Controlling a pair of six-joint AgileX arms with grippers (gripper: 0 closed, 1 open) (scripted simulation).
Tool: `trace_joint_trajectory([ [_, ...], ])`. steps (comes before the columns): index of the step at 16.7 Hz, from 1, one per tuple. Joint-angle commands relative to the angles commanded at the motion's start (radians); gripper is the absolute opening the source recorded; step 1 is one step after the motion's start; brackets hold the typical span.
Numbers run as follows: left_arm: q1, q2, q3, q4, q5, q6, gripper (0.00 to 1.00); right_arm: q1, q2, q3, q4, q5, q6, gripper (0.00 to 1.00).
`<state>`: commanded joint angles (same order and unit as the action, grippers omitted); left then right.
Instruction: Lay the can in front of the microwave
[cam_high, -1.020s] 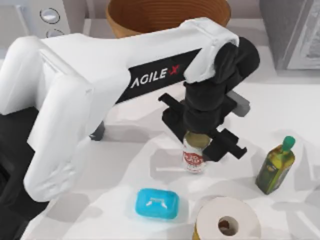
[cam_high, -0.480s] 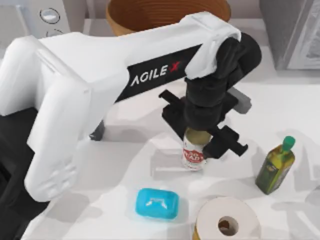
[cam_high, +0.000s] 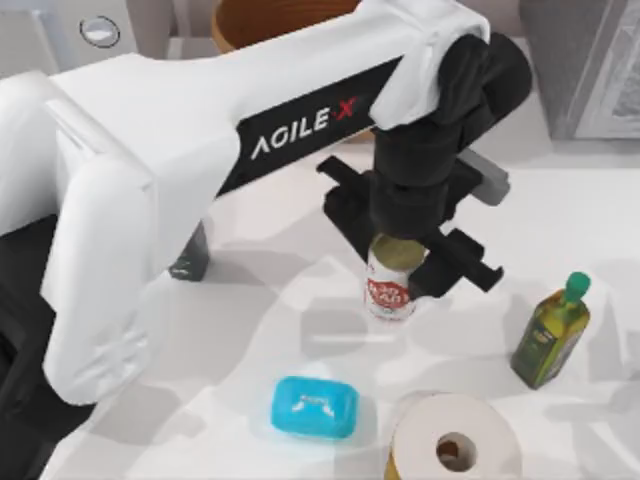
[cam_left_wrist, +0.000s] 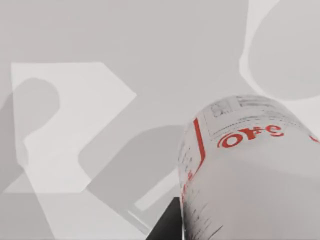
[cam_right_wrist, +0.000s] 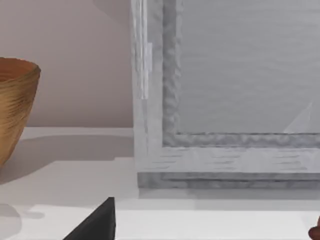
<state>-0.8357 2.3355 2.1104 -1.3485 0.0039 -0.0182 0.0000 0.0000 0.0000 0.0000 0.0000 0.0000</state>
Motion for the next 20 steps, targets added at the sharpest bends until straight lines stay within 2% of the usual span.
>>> trace_joint_trajectory([
  [3,0.034,-0.011,0.0,0.008,-0.009,0.008,0.0,0.0,0.0,0.0,0.0,0.0,0.0,1.0],
  [6,0.151,-0.046,-0.001,0.033,-0.033,0.032,0.0,0.0,0.0,0.0,0.0,0.0,0.0,1.0],
  [12,0.518,-0.133,-0.048,0.081,-0.064,0.101,0.0,0.0,0.0,0.0,0.0,0.0,0.0,1.0],
  [17,0.819,-0.164,-0.156,0.072,-0.04,0.165,0.0,0.0,0.0,0.0,0.0,0.0,0.0,1.0],
  [20,0.945,-0.166,-0.206,0.066,-0.015,0.195,0.0,0.0,0.0,0.0,0.0,0.0,0.0,1.0],
])
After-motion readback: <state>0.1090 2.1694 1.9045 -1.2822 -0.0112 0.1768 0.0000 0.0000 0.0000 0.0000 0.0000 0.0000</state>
